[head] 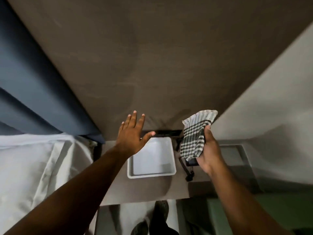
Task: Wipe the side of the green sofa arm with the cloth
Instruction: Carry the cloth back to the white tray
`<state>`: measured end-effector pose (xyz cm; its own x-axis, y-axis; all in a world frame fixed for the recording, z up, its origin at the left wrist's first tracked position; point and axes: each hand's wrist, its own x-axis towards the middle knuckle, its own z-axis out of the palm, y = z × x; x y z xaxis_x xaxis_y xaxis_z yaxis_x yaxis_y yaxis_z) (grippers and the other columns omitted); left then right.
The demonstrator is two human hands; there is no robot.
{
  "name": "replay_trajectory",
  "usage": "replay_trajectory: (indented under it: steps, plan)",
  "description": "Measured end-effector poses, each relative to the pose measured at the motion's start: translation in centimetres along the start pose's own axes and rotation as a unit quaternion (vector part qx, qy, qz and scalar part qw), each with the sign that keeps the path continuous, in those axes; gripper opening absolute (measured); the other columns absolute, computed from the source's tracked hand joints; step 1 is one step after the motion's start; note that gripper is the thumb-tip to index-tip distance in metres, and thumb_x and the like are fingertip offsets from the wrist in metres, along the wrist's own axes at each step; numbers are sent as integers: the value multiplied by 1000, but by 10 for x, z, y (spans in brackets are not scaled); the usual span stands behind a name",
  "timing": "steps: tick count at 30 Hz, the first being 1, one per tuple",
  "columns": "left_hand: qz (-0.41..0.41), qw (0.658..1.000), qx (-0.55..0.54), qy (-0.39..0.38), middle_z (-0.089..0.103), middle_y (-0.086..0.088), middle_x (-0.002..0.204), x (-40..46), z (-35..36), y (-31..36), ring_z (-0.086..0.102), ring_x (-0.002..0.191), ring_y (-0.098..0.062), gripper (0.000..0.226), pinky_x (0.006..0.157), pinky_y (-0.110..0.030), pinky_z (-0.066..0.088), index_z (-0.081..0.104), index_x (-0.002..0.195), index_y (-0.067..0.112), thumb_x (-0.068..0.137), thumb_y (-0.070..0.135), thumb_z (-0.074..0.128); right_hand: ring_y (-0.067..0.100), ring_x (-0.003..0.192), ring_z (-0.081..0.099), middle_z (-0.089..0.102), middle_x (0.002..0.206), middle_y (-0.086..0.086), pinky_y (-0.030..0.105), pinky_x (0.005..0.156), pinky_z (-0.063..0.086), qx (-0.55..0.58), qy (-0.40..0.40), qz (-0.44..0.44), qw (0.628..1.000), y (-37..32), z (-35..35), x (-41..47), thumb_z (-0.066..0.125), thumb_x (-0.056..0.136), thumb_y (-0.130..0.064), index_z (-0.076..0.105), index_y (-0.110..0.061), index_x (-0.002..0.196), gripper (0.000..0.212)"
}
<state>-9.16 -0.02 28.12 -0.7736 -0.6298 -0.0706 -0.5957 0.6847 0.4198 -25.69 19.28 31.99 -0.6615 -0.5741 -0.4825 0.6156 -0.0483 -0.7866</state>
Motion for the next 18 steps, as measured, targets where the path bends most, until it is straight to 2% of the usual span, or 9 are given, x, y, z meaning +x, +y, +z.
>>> replay_trajectory:
  steps: [5,8,11,13,15,16,18]
  plan:
    - [-80,995,51,-44,16,-17,164,1,64,-58,16,152,-37,113,119,-53,17,26,155,19,72,90,-3,25,126,53,53,142,9,49,113,35,-42,-2,84,996,65,1,87,39,94,-54,47,-16,136,58]
    - [-107,988,62,-88,12,-18,165,-2,128,-96,12,152,-37,110,121,-52,13,22,156,19,74,88,-1,25,127,53,52,144,9,51,114,34,-42,3,132,990,133,-16,135,54,79,-62,45,-16,139,76]
    - [-114,984,57,-128,5,-17,166,-2,192,-125,5,153,-36,99,122,-50,8,14,157,22,79,82,11,24,126,54,52,143,8,47,113,37,-66,19,156,985,194,-40,173,41,93,-55,42,-16,140,62]
    - [-108,982,58,-145,1,-16,166,-1,234,-143,3,153,-36,95,122,-49,7,10,158,22,81,79,12,24,122,57,56,139,8,44,106,44,-89,48,149,984,230,-53,197,39,95,-52,44,-18,139,55]
    - [-103,983,59,-142,1,-17,166,-1,267,-156,4,153,-37,94,122,-50,8,9,158,22,83,78,15,22,111,63,63,128,5,38,96,51,-153,93,115,977,257,-63,216,44,90,-55,51,-21,132,54]
    - [-103,984,59,-135,2,-17,166,-1,283,-163,5,153,-37,93,122,-50,9,10,158,21,85,77,19,19,102,65,67,117,2,31,88,52,-214,110,88,967,270,-65,223,45,88,-55,55,-21,126,52]
    - [-102,985,61,-125,1,-18,166,-2,309,-174,5,153,-38,91,121,-50,9,9,158,19,88,75,26,18,83,62,64,91,-2,22,73,51,-350,114,33,929,296,-67,233,42,95,-47,58,-17,118,41]
